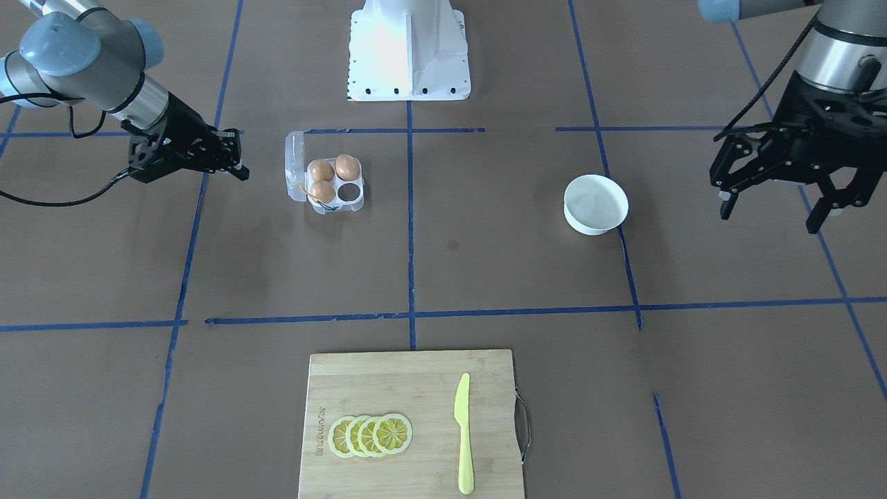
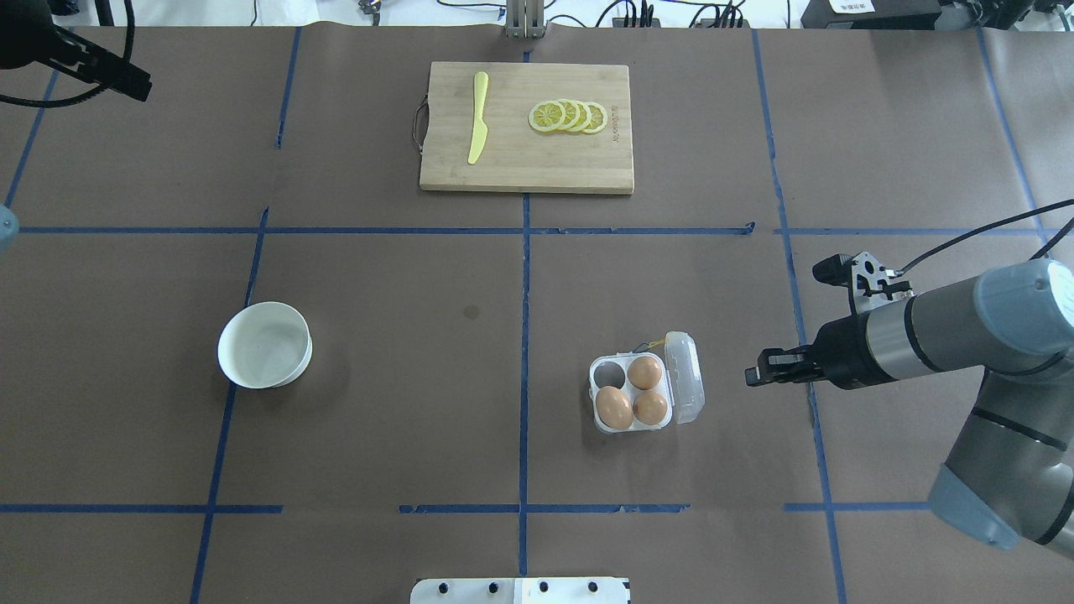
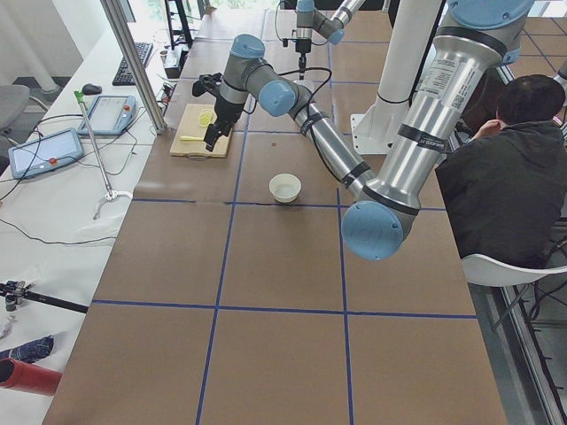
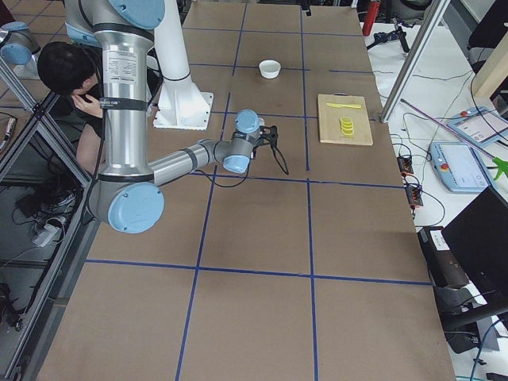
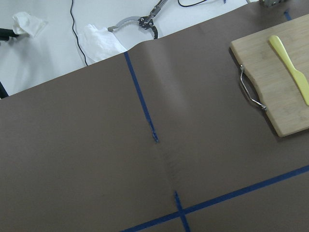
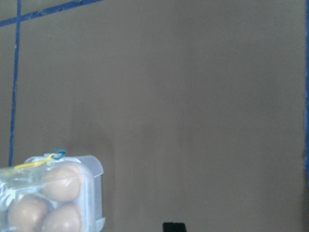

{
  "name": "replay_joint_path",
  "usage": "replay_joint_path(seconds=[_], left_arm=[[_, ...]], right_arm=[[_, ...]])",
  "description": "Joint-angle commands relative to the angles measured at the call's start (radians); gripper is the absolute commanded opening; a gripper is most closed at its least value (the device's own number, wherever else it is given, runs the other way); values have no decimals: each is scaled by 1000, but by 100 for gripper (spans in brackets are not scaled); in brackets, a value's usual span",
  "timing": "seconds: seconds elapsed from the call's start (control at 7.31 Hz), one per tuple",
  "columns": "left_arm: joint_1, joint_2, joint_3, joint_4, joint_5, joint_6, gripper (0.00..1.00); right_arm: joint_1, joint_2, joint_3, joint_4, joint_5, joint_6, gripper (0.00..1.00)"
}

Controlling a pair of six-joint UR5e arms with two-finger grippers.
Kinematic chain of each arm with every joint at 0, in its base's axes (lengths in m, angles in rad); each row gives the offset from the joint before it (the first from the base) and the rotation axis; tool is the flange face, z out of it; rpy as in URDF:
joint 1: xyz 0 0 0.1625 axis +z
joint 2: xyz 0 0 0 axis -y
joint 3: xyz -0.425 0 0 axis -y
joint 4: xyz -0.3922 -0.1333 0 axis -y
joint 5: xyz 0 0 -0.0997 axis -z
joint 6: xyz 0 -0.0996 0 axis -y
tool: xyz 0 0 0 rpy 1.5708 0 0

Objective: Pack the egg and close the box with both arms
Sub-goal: 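Push the open carton lid down over the eggs with the right gripper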

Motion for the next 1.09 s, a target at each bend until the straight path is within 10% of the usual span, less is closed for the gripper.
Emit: replay_joint_path(seconds=[0.0, 0.68, 0.96], left_arm=[[-40, 22, 8, 2, -1, 93, 100], [-46, 50, 61, -6, -6, 171, 100], [-69, 97, 65, -7, -50, 158, 100]], right_arm=[[-58, 122, -3, -83, -31, 18, 0], [-95, 431, 3, -341, -36, 86, 0], [-77, 419, 45, -345, -40, 86, 100]])
